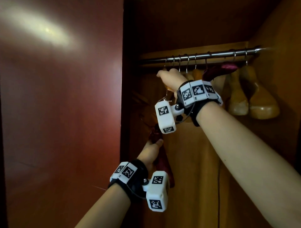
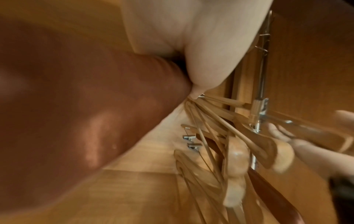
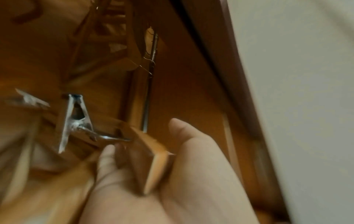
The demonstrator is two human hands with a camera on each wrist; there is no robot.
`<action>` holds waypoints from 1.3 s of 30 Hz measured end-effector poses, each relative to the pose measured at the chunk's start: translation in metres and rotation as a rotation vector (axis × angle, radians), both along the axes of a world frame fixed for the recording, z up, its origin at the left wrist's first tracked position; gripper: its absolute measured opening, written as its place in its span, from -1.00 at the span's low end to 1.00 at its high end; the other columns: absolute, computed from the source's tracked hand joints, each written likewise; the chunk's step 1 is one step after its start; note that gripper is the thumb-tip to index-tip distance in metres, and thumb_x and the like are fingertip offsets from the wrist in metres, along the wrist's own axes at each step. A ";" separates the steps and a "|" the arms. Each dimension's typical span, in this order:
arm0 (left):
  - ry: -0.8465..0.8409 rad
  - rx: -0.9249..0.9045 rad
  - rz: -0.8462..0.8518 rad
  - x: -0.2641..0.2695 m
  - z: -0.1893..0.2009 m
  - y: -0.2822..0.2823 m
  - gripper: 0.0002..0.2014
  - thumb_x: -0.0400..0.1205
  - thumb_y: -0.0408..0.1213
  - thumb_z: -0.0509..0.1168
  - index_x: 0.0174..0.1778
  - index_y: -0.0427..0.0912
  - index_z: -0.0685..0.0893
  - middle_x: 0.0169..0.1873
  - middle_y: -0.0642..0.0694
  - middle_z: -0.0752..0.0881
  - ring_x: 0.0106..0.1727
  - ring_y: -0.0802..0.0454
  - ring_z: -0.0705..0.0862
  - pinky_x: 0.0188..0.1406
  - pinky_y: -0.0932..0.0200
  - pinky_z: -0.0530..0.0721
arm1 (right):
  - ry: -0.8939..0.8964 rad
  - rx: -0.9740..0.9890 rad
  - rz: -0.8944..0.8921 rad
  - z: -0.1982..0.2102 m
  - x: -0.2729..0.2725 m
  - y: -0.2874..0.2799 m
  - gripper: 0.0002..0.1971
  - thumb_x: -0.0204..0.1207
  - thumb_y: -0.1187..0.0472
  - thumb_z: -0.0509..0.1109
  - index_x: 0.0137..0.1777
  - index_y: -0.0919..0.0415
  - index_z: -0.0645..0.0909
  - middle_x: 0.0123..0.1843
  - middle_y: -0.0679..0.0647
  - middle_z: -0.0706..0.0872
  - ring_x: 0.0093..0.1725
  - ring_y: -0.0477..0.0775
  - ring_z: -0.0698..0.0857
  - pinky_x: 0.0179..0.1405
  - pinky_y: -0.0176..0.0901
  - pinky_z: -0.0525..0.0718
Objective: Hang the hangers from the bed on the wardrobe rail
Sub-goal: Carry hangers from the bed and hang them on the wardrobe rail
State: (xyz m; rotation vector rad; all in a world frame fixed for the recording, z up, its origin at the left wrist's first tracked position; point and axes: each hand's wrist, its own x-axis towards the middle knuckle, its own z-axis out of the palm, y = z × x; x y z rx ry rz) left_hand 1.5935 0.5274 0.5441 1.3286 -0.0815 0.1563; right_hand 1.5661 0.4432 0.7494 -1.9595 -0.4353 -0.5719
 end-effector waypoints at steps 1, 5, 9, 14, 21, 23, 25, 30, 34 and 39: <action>0.001 0.004 0.009 0.000 -0.001 0.000 -0.59 0.74 -0.25 0.18 0.48 -0.36 0.39 -0.21 -0.32 0.73 -0.47 -0.08 0.71 -0.57 0.16 0.62 | -0.030 -0.026 -0.016 -0.003 -0.001 -0.002 -0.71 0.63 0.04 0.21 0.19 0.23 0.53 0.04 0.08 0.52 -0.03 0.04 0.54 -0.09 -0.16 0.46; 0.001 0.048 0.024 -0.009 -0.001 -0.001 -0.56 0.72 -0.32 0.20 0.49 -0.44 0.38 0.05 -0.53 0.69 -0.57 -0.01 0.66 -0.65 0.24 0.58 | -0.176 -0.020 -0.097 -0.020 -0.011 -0.017 -0.65 0.60 0.12 0.20 -0.45 0.15 0.42 -0.42 0.01 0.44 -0.38 0.01 0.48 -0.24 -0.16 0.48; -0.006 0.017 -0.010 -0.018 -0.001 -0.006 -0.59 0.73 -0.29 0.20 0.48 -0.38 0.43 -0.10 -0.36 0.73 -0.50 -0.03 0.74 -0.61 0.20 0.64 | -0.265 0.098 -0.147 -0.043 -0.026 -0.040 -0.82 0.62 0.15 0.20 -0.15 0.13 0.60 -0.30 -0.03 0.60 -0.27 -0.03 0.62 -0.19 -0.14 0.63; 0.033 0.033 -0.018 -0.033 -0.003 -0.021 -0.57 0.73 -0.19 0.21 0.46 -0.34 0.41 -0.32 -0.23 0.66 -0.52 -0.07 0.67 -0.60 0.20 0.61 | -0.120 0.012 -0.075 -0.098 -0.049 -0.066 -0.76 0.64 0.08 0.20 -0.26 0.08 0.51 -0.47 0.01 0.57 -0.57 -0.03 0.55 -0.57 -0.21 0.49; 0.055 0.049 -0.091 -0.045 -0.006 -0.047 -0.61 0.72 -0.19 0.09 0.36 -0.35 0.52 -0.19 -0.29 0.69 -0.36 -0.09 0.65 -0.46 0.16 0.60 | 0.255 -0.318 -0.046 -0.177 -0.056 -0.080 -0.63 0.67 -0.09 0.17 0.09 0.23 0.55 -0.17 0.13 0.72 -0.45 0.02 0.66 -0.52 -0.20 0.58; 0.065 0.041 -0.099 -0.049 -0.004 -0.054 -0.60 0.73 -0.13 0.04 0.33 -0.36 0.50 0.04 -0.47 0.69 -0.25 -0.23 0.71 -0.37 0.03 0.71 | 0.367 -0.282 -0.019 -0.187 -0.055 -0.080 -0.53 0.62 -0.21 0.16 0.12 0.23 0.55 -0.17 0.12 0.73 -0.42 0.04 0.69 -0.44 -0.15 0.61; 0.093 0.054 -0.139 -0.053 -0.001 -0.059 -0.54 0.62 -0.11 0.10 0.31 -0.38 0.51 0.13 -0.57 0.65 -0.06 -0.45 0.73 -0.13 -0.27 0.77 | 0.437 -0.154 0.043 -0.190 -0.056 -0.082 -0.56 0.59 -0.20 0.22 0.12 0.20 0.55 -0.21 0.10 0.73 -0.43 0.03 0.68 -0.44 -0.13 0.59; 0.058 0.083 -0.138 -0.049 0.004 -0.068 -0.73 0.70 -0.32 0.08 0.29 -0.25 0.50 -0.11 -0.37 0.61 -0.13 -0.32 0.65 -0.13 -0.15 0.70 | 0.419 -0.143 0.138 -0.183 -0.069 -0.084 -0.95 0.59 0.09 0.33 -0.10 -0.08 0.56 -0.23 0.05 0.69 -0.30 -0.01 0.68 -0.39 -0.23 0.58; 0.114 0.124 -0.207 -0.046 0.002 -0.078 -0.66 0.72 -0.16 0.13 0.35 -0.23 0.54 0.11 -0.44 0.67 0.11 -0.38 0.68 0.22 -0.29 0.64 | 0.401 -0.087 0.120 -0.185 -0.069 -0.089 -0.89 0.58 0.19 0.34 -0.06 -0.09 0.60 -0.13 0.12 0.73 -0.22 0.03 0.72 -0.37 -0.22 0.64; 0.108 0.172 -0.253 -0.043 0.007 -0.090 -0.59 0.72 -0.12 0.16 0.43 -0.26 0.52 0.12 -0.30 0.68 0.18 -0.23 0.66 0.31 -0.13 0.59 | 0.396 0.014 0.083 -0.188 -0.071 -0.100 -0.86 0.55 0.27 0.27 -0.09 -0.03 0.54 -0.13 0.12 0.69 -0.24 0.01 0.69 -0.43 -0.29 0.63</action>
